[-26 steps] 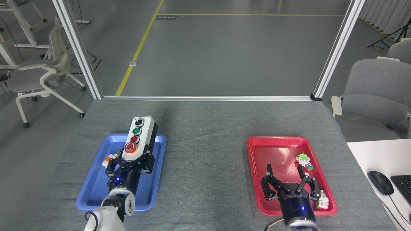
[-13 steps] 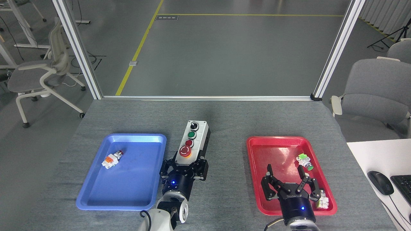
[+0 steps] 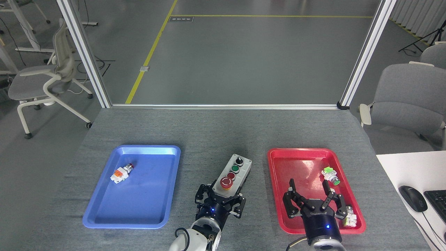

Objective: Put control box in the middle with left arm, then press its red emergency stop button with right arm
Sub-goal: 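Carry the control box off the blue tray to the table middle, then open the left gripper and withdraw it from the control box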

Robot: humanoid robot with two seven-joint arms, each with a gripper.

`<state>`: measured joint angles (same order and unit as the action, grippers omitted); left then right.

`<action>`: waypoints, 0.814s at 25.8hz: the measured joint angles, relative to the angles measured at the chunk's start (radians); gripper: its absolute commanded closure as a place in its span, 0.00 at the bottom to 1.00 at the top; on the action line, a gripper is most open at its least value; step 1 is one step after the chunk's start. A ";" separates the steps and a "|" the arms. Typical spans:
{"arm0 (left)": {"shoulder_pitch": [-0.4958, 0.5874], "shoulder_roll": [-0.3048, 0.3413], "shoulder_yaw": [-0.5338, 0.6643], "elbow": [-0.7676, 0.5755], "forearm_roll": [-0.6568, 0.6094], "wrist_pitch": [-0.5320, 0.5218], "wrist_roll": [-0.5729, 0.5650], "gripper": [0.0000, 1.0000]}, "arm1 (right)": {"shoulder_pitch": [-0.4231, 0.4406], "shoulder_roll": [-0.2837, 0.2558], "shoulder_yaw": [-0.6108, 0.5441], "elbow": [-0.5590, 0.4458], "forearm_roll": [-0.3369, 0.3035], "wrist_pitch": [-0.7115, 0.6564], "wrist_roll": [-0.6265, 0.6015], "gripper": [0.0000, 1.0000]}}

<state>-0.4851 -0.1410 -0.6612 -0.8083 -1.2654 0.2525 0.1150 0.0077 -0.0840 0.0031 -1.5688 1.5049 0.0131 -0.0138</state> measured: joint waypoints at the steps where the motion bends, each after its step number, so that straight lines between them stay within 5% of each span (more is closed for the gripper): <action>1: -0.007 0.000 -0.005 0.010 0.000 -0.002 0.000 0.80 | 0.000 0.000 0.000 0.001 0.000 0.000 0.000 0.02; 4: -0.018 0.000 -0.011 0.030 0.001 -0.010 -0.016 0.34 | 0.000 0.005 0.000 0.002 0.000 0.000 0.001 0.02; 7: -0.022 0.000 -0.025 0.036 -0.001 -0.013 -0.030 0.20 | 0.000 0.013 0.002 0.003 0.001 0.000 -0.001 0.02; 21: -0.012 0.004 -0.051 -0.005 -0.001 -0.010 -0.036 0.02 | 0.001 0.017 0.001 0.006 0.001 0.002 -0.009 0.09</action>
<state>-0.4968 -0.1372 -0.7119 -0.8134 -1.2659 0.2426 0.0795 0.0092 -0.0668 0.0045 -1.5626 1.5064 0.0150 -0.0227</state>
